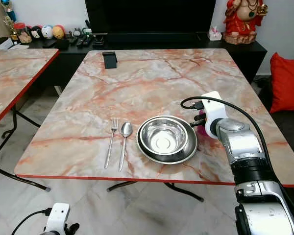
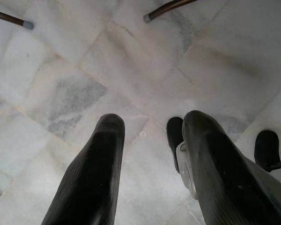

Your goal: Setting the table

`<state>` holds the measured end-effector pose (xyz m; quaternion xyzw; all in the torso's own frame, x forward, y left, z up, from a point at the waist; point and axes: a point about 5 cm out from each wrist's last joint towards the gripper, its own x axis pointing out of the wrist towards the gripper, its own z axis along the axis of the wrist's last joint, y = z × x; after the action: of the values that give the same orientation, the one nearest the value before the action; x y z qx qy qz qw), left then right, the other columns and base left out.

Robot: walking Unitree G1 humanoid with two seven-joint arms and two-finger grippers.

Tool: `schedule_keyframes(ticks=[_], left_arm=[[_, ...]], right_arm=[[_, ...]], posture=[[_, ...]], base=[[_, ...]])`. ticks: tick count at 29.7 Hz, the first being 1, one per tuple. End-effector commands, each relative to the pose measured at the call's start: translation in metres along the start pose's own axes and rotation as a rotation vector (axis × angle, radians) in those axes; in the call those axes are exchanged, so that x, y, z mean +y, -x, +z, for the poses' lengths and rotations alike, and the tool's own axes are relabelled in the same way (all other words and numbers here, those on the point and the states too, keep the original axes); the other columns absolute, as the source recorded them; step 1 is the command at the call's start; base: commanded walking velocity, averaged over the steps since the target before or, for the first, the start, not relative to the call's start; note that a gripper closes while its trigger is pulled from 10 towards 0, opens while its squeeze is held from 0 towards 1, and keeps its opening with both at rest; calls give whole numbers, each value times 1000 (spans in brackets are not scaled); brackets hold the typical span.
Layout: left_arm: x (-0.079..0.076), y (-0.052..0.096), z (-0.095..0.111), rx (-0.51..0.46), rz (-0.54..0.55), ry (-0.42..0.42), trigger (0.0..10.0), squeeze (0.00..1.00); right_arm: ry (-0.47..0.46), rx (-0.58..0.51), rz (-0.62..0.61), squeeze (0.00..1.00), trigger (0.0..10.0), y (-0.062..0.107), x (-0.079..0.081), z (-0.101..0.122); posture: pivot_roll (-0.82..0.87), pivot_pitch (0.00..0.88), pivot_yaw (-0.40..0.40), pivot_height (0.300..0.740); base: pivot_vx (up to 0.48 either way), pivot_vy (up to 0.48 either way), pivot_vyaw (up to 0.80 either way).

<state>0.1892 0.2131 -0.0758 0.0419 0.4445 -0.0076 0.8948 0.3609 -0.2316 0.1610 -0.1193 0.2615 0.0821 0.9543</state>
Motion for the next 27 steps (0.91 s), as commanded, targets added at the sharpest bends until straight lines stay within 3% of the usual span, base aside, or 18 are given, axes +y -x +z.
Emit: schedule_keyframes(ticks=[1, 2, 3, 5, 6, 8, 14, 15, 16, 17, 18, 27], left_arm=[[2, 2, -9, 36, 8, 1, 10000, 0], [2, 2, -9, 36, 8, 0, 10000, 0], [2, 2, -9, 36, 8, 0, 10000, 0], [2, 2, -9, 36, 8, 0, 10000, 0], [2, 2, -9, 36, 8, 1, 10000, 0], [2, 2, -9, 36, 9, 0, 10000, 0], [2, 2, -9, 36, 9, 0, 10000, 0], [2, 2, -9, 36, 9, -1, 10000, 0], [2, 2, -9, 36, 10, -1, 10000, 0], [2, 2, -9, 36, 10, -1, 10000, 0], [2, 2, -9, 35, 11, -1, 10000, 0], [2, 2, -9, 34, 11, -2, 10000, 0]], right_arm=[[19, -28, 0, 110, 10000, 1, 2, 9], [19, -28, 1, 110, 10000, 1, 2, 9], [18, -27, 2, 502, 10000, 1, 2, 9], [17, -27, 1, 486, 10000, 1, 2, 9], [17, -26, 2, 576, 10000, 1, 2, 9], [16, -26, 0, 604, 10000, 1, 2, 9], [18, -25, 1, 588, 10000, 1, 2, 8], [18, -25, 0, 573, 10000, 1, 2, 8], [21, -27, -4, 129, 10000, 1, 2, 9], [21, -27, -4, 129, 10000, 1, 2, 9], [23, -30, -8, 0, 10000, 1, 2, 9], [27, -50, -32, 0, 10000, 1, -1, 13]], posture=[[-89, 0, 38, 740], [-89, 0, 38, 740], [-89, 0, 38, 740], [-89, 0, 38, 740], [-89, 0, 38, 740], [-89, 0, 38, 740], [-89, 0, 38, 740], [-89, 0, 38, 740], [-89, 0, 38, 740], [-89, 0, 38, 740], [-88, 0, 37, 740], [-88, 0, 37, 740]], base=[[0, 0, 0], [0, 0, 0], [0, 0, 0], [0, 0, 0], [0, 0, 0], [0, 0, 0], [0, 0, 0], [0, 0, 0], [0, 0, 0], [0, 0, 0], [0, 0, 0], [0, 0, 0]])
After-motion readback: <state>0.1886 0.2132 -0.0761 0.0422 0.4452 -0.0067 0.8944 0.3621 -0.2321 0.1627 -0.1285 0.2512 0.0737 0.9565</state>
